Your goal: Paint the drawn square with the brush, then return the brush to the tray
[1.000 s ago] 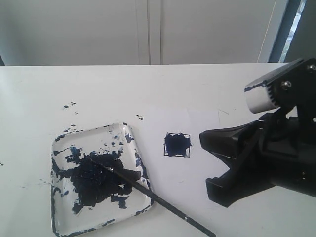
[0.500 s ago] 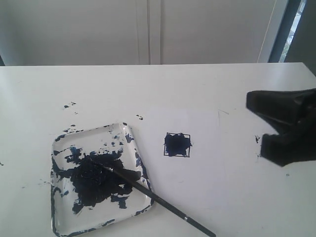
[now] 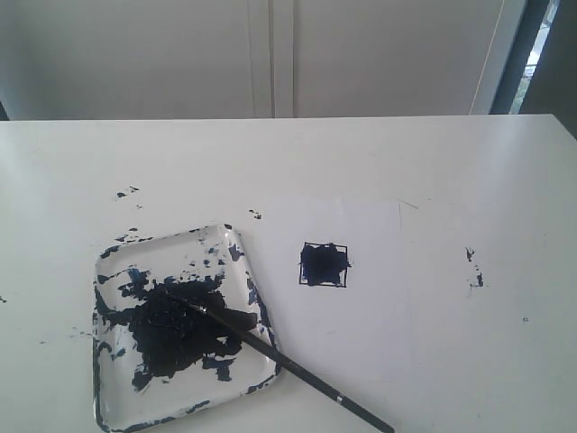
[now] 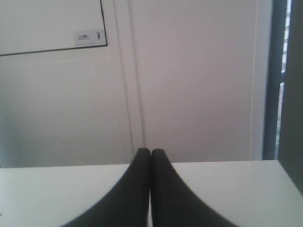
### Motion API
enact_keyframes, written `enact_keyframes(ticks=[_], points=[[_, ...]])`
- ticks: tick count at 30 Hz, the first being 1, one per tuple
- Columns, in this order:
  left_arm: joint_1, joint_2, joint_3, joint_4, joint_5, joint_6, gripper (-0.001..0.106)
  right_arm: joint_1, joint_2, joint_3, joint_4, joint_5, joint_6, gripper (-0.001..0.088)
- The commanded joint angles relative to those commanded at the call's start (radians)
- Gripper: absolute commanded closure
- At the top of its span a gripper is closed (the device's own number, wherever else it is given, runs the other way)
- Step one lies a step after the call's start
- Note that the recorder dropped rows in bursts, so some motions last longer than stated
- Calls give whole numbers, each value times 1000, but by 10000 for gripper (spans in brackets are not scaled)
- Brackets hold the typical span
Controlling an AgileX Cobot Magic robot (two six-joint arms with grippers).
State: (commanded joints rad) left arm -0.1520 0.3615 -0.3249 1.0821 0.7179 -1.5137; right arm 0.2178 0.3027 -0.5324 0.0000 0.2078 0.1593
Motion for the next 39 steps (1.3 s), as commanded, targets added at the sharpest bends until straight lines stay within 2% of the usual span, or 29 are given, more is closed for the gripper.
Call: enact_keyframes(ticks=[2,8,15,24,32,39], points=[[31,-32,0,0,0,0,1053,-35,-41,0,0,0,0,868],[73,-81,0,0,0,0,1053,-90,-103,2,0,0,0,868],[118,-139,0,0,0,2,1053,-153,-200,97,0,-3,0,868],[121,-152,0,0,8,2,1053,-160,-303,239,0,-3,0,868],[121,-152,0,0,8,2,1053,-160,-303,352,0,-9,0,868],[121,-152,0,0,8,2,1053,-160,-303,502,0,-8,0,868]])
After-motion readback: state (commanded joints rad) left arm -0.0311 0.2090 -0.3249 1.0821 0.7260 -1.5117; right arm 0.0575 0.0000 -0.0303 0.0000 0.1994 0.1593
